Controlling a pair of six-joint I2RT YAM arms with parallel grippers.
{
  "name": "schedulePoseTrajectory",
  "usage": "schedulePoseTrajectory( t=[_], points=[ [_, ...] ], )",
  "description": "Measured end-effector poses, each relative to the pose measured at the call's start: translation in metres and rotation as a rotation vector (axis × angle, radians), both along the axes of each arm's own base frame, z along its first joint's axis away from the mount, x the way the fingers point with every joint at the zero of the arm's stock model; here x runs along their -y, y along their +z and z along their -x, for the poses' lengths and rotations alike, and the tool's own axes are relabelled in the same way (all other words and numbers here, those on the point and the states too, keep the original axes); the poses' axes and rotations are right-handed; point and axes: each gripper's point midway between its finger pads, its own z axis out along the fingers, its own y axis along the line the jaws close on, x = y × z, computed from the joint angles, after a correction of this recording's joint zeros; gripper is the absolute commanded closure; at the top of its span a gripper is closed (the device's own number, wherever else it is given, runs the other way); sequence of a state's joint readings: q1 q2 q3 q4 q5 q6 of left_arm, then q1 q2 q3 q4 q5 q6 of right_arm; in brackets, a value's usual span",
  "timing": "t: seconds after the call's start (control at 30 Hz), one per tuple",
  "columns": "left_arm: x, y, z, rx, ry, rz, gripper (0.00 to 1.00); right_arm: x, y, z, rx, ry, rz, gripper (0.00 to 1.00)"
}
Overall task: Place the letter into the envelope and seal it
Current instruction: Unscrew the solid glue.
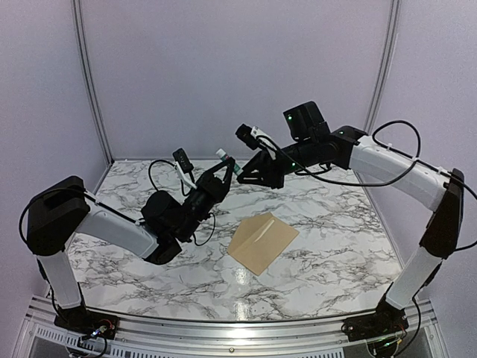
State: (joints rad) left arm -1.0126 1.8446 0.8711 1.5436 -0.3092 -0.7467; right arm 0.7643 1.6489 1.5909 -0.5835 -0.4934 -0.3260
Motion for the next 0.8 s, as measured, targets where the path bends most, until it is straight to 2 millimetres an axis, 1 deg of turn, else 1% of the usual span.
schedulePoseTrajectory(
  t=[0.13,0.2,0.27,0.37,0.4,0.47,0.57,0.67,0.73,0.8],
  points=[
    [0.002,0.006,0.004,0.017,-0.023,0.019,1.0,0.003,0.008,0.007,-0.234,0.134,-0.153,0.91],
    [0.002,0.009,0.005,0.022,-0.03,0.025,1.0,0.003,0.011,0.01,-0.349,0.177,-0.219,0.88],
    [0.003,0.01,0.006,0.027,-0.036,0.028,1.0,0.004,0.012,0.013,-0.457,0.213,-0.282,0.82],
    [0.005,0.009,0.008,0.028,-0.046,0.021,1.0,0.006,0.011,0.016,-0.527,0.235,-0.314,0.66],
    [0.006,0.008,0.008,0.026,-0.044,0.015,1.0,0.006,0.011,0.017,-0.524,0.24,-0.312,0.62],
    [0.006,0.007,0.007,0.024,-0.037,0.003,1.0,0.006,0.008,0.015,-0.493,0.225,-0.294,0.6],
    [0.005,0.001,0.004,0.01,-0.019,-0.026,1.0,0.008,-0.005,0.004,-0.392,0.134,-0.225,0.58],
    [0.004,-0.005,0.002,-0.004,-0.006,-0.045,1.0,0.019,-0.018,-0.011,-0.258,0.015,-0.14,0.55],
    [0.003,-0.009,0.001,-0.014,0.001,-0.057,1.0,0.026,-0.023,-0.015,-0.188,-0.037,-0.088,0.54],
    [0.004,-0.01,0.0,-0.018,0.004,-0.063,1.0,0.027,-0.025,-0.017,-0.131,-0.061,-0.052,0.53]
  ],
)
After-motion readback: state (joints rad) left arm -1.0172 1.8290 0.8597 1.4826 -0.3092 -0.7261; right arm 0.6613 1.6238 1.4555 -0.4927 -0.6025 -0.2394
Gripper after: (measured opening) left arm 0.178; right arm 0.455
